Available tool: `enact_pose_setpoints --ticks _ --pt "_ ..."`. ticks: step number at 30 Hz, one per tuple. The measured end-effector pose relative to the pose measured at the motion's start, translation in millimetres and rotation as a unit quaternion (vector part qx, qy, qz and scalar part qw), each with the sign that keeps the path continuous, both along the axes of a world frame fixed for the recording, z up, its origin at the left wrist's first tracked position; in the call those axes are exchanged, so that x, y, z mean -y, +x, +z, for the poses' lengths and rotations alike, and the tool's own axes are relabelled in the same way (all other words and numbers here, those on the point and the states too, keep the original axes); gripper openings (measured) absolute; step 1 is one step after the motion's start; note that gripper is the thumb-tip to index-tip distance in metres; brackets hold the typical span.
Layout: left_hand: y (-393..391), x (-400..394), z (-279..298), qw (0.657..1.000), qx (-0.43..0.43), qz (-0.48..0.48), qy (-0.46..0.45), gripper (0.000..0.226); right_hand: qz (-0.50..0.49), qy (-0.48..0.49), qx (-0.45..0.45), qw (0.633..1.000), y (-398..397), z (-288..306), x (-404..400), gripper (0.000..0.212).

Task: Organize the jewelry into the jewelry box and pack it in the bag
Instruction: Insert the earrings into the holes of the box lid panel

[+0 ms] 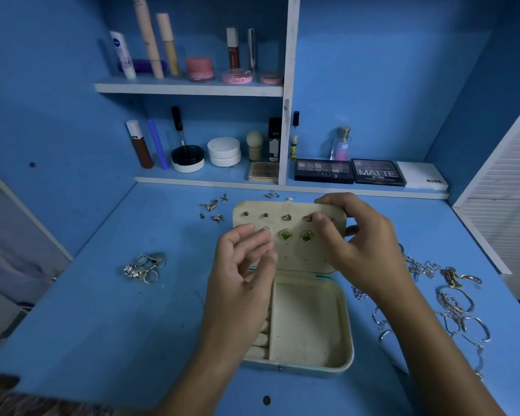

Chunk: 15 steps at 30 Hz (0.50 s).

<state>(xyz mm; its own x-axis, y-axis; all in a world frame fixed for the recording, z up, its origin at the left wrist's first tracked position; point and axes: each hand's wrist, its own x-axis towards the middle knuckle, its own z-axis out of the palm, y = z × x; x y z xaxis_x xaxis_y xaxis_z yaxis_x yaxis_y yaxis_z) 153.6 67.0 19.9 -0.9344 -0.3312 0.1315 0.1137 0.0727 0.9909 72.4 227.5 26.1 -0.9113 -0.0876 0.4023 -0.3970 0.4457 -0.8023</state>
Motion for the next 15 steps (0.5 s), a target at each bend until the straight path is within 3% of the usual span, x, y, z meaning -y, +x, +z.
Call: enact_pose_setpoints --ticks 10,15 --pt "27.6 -11.2 8.7 0.984 0.009 -0.017 0.175 0.062 0.022 -0.015 -0.031 0.999 39.4 2.6 -4.1 0.015" --pt "40.3 -14.9 11.0 0.965 0.008 -0.006 0.262 0.069 0.031 -0.016 -0.051 0.998 58.7 -0.9 -7.3 0.027"
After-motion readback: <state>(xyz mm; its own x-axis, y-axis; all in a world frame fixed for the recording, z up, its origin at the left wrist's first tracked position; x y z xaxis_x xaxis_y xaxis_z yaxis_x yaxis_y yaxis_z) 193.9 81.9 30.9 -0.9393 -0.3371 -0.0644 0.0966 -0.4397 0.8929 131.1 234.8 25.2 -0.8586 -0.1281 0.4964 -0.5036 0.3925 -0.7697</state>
